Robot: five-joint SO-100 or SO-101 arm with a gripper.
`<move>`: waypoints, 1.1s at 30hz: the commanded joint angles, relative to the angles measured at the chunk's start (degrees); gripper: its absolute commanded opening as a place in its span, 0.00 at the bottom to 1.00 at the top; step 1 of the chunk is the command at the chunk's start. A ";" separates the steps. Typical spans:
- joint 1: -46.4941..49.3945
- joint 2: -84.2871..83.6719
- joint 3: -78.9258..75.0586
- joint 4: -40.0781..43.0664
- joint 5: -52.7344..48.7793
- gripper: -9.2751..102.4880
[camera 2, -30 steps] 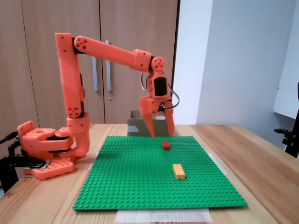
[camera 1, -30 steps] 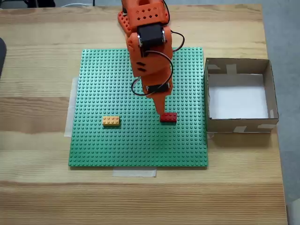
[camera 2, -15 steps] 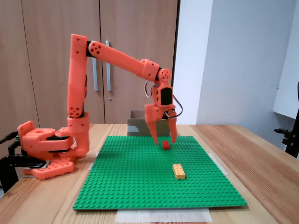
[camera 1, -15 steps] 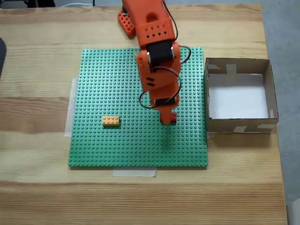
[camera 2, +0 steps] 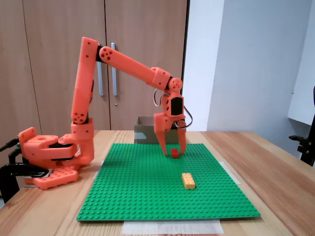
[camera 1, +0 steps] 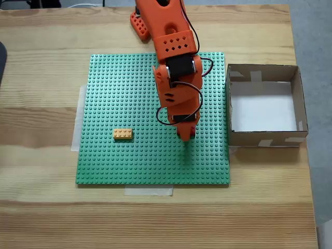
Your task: Pick the red lego block and put it in the box.
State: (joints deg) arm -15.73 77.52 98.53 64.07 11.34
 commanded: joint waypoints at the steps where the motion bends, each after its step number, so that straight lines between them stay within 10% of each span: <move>1: -0.26 0.26 -2.29 -0.44 0.00 0.29; 33: 0.97 13.80 1.93 2.29 -5.45 0.08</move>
State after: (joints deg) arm -15.56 86.57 101.87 64.60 6.33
